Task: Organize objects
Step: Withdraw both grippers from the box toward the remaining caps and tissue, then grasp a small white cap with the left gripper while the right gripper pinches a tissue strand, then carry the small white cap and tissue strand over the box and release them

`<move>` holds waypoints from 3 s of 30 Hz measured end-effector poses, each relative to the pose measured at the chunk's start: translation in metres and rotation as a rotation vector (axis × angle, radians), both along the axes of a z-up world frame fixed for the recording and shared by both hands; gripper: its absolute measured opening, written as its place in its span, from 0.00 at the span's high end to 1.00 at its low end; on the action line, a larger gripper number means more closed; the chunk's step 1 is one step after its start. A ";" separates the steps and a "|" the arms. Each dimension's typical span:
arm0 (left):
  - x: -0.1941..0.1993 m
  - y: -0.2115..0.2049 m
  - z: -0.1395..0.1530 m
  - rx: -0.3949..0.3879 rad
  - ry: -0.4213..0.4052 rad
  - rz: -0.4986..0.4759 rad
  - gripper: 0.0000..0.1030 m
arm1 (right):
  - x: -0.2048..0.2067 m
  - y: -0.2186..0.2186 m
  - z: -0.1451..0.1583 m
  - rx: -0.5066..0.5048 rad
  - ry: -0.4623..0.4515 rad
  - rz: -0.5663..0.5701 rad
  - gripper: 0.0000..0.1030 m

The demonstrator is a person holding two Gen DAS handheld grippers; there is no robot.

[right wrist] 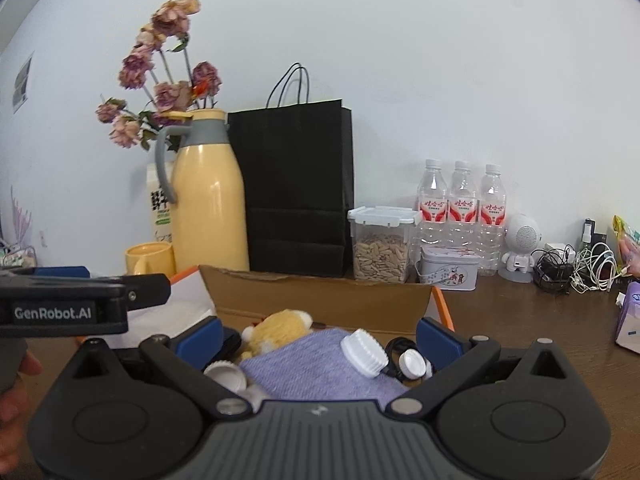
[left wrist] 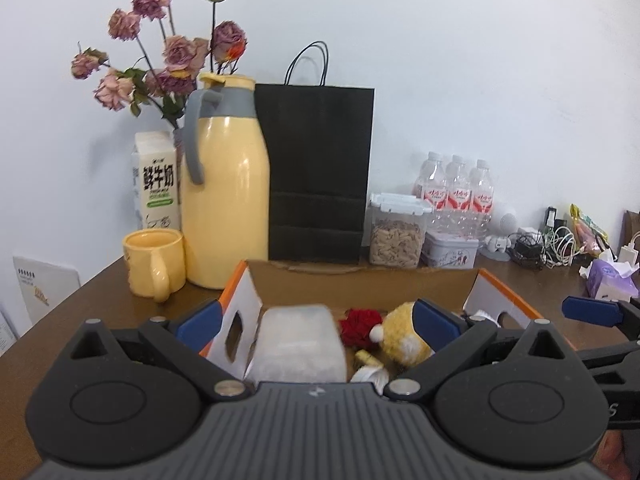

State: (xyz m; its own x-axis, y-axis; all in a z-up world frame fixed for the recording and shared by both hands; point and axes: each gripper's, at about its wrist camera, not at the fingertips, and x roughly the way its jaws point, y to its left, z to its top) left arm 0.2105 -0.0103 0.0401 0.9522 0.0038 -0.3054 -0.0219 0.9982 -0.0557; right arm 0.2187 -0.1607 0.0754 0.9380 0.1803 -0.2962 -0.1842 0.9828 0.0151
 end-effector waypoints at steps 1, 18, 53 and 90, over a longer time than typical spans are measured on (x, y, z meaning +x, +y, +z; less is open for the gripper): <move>-0.003 0.002 -0.002 0.001 0.007 0.002 0.00 | -0.003 0.001 -0.001 -0.004 0.002 0.003 0.00; -0.046 0.055 -0.041 0.037 0.167 0.058 0.00 | -0.040 0.032 -0.033 -0.097 0.136 0.131 0.00; -0.038 0.071 -0.057 -0.036 0.242 0.059 0.00 | -0.035 0.050 -0.050 -0.038 0.232 0.238 0.98; -0.033 0.027 -0.069 -0.052 0.310 -0.142 0.73 | -0.056 0.013 -0.036 0.078 0.128 0.164 0.98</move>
